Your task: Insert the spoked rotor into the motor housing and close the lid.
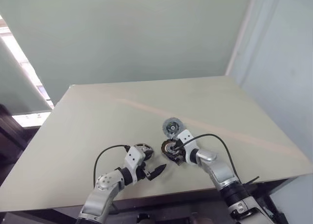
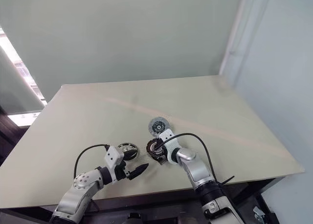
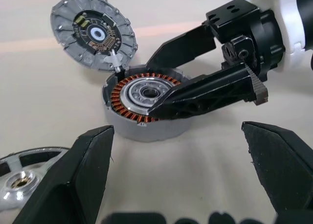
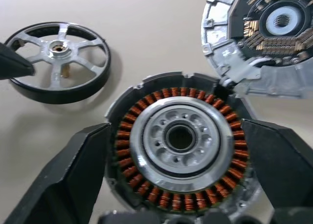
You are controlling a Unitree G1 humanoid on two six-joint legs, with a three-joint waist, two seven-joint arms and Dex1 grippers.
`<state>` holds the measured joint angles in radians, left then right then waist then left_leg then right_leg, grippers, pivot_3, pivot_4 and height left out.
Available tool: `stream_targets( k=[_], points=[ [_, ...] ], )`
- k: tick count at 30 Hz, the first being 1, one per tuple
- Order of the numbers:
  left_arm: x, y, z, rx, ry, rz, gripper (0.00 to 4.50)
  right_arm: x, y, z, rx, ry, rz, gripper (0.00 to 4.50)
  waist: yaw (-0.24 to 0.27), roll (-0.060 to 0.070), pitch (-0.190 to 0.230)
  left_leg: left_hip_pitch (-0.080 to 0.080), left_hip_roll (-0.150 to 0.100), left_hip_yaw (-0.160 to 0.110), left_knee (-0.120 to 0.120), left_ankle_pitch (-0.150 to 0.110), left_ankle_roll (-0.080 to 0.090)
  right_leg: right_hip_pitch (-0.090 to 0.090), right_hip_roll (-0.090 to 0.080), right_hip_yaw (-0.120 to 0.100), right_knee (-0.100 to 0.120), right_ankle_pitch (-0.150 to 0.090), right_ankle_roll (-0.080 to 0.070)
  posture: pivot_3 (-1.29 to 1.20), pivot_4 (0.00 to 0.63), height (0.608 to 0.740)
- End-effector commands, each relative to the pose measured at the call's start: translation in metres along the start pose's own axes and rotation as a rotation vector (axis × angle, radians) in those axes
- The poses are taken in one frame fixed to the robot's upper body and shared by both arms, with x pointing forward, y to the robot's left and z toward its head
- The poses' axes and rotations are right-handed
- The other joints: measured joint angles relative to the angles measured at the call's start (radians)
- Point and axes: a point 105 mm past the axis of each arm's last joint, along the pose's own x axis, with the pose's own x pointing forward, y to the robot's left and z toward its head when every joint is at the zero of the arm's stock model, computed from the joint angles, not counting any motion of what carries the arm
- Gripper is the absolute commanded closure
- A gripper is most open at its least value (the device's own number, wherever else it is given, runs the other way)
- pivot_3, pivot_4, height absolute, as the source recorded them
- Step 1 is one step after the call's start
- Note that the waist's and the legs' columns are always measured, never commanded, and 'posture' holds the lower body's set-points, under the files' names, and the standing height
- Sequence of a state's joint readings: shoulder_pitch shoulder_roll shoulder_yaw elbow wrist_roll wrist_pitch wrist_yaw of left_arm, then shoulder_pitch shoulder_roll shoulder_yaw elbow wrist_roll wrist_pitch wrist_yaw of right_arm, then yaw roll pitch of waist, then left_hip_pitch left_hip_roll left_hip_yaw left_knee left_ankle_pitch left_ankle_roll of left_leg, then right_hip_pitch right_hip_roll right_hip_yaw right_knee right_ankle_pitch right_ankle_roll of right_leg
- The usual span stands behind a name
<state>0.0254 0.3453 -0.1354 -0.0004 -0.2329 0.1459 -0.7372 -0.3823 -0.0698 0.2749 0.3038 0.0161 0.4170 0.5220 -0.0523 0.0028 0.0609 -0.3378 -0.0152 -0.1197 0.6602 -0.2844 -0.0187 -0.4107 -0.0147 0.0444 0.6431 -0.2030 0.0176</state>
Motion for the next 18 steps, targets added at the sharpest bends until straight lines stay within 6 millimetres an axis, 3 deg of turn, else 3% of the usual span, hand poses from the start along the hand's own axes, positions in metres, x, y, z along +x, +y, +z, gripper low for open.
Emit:
stream_targets(
  k=[1,4,7,17,18],
  points=[
    [0.001,0.004,0.011,0.034,-0.032,0.003,0.0,-0.004,0.002,0.027,0.017,-0.097,0.025,0.03,0.0,0.0,0.0,0.0,0.0,0.0,0.0,0.0,0.0,0.0,0.0,0.0,0.0,0.0,0.0,0.0,0.0,0.74],
    [0.001,0.003,0.011,0.034,-0.032,0.002,0.0,-0.006,0.004,0.033,0.013,-0.118,0.036,0.03,0.0,0.0,0.0,-0.001,0.0,0.0,0.0,0.0,0.0,0.0,0.0,0.0,0.0,0.0,0.0,0.0,0.0,0.74],
    [0.001,0.004,0.011,0.033,-0.032,0.002,0.0,-0.007,0.003,0.036,0.011,-0.135,0.027,0.63,0.0,0.0,0.0,-0.001,0.0,0.0,0.0,0.0,0.0,0.0,0.0,0.0,0.0,0.0,0.0,0.0,0.0,0.74],
    [-0.002,0.006,0.009,0.029,-0.027,0.017,0.0,0.0,-0.008,0.038,-0.01,-0.157,-0.072,4.28,0.0,0.0,0.0,-0.001,0.0,0.0,0.0,0.0,0.0,-0.001,0.0,0.0,0.0,0.0,0.0,0.0,0.0,0.74],
    [-0.002,0.006,0.009,0.029,-0.028,0.018,0.0,0.001,-0.008,0.036,-0.012,-0.151,-0.075,4.46,0.0,0.0,0.0,-0.001,0.0,0.0,0.0,0.0,0.0,0.0,0.0,0.0,0.0,0.0,0.0,0.0,0.0,0.74]
  ],
)
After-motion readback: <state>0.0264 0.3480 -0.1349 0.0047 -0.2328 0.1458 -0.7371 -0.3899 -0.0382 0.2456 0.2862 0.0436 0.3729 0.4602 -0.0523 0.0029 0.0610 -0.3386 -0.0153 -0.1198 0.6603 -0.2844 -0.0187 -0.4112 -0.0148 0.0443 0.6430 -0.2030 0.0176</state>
